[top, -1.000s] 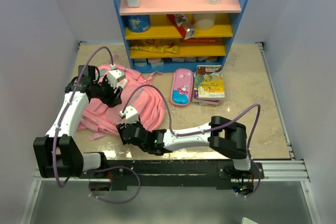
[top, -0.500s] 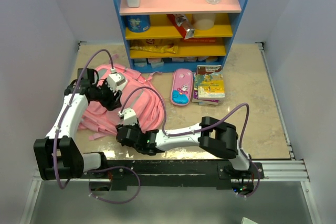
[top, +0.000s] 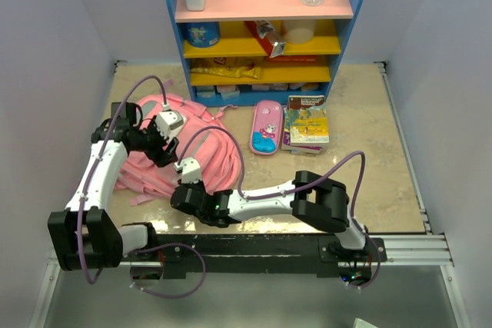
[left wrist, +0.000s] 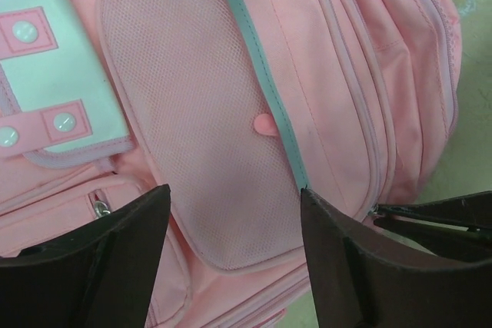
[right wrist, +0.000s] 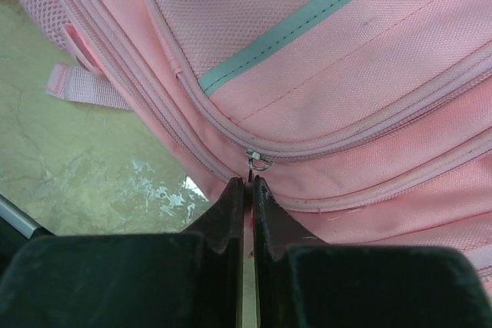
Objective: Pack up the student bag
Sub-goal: Zip the student bag at the center of the board.
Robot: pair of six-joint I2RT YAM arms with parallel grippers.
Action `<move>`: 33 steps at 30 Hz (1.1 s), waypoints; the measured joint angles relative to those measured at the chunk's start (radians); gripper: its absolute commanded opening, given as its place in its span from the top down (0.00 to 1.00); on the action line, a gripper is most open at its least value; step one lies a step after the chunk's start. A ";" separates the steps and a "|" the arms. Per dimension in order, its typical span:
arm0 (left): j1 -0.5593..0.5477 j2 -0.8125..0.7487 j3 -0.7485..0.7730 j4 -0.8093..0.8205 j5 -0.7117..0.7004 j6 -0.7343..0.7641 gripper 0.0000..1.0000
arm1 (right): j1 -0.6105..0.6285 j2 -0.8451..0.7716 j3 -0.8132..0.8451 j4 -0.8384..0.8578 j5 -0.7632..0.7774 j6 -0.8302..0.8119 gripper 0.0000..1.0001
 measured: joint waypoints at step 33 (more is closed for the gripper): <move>-0.018 -0.150 -0.216 -0.225 0.222 0.595 0.33 | -0.206 -0.227 -0.277 0.225 -0.511 -0.105 1.00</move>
